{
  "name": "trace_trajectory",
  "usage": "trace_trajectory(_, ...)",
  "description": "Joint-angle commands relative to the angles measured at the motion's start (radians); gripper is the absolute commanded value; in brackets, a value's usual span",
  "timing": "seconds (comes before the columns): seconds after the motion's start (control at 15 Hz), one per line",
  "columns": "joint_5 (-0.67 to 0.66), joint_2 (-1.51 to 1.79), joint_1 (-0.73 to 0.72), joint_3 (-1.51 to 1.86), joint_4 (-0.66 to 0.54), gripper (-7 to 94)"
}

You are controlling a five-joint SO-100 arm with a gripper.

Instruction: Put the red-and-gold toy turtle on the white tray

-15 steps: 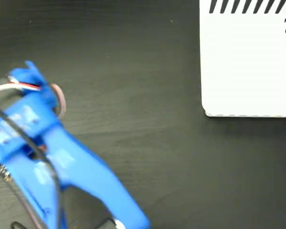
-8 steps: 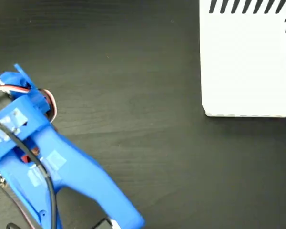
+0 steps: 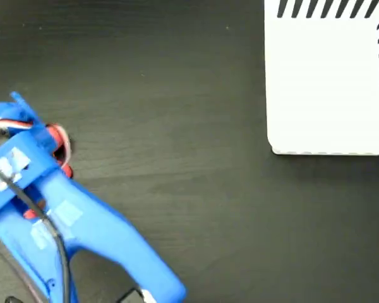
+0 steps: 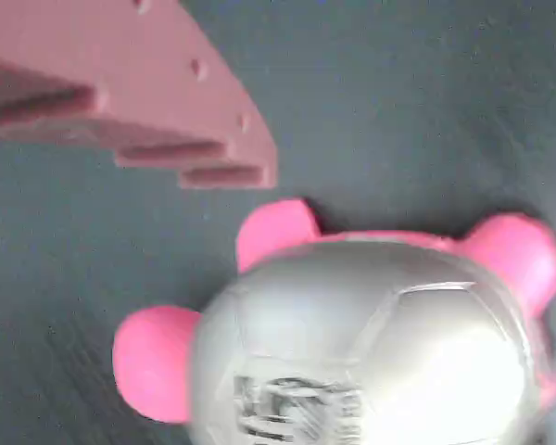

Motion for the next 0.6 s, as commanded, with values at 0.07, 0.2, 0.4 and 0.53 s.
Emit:
trace_trajectory(0.07, -0.006, 0.012, -0.005, 0.032, -0.034, 69)
trace_trajectory(0.2, -0.020, -0.006, 0.002, 0.029, -0.032, 79)
trace_trajectory(0.4, -0.017, -0.037, 0.002, 0.023, -0.041, 79)
trace_trajectory(0.53, -0.011, -0.051, -0.002, 0.035, -0.075, 79)
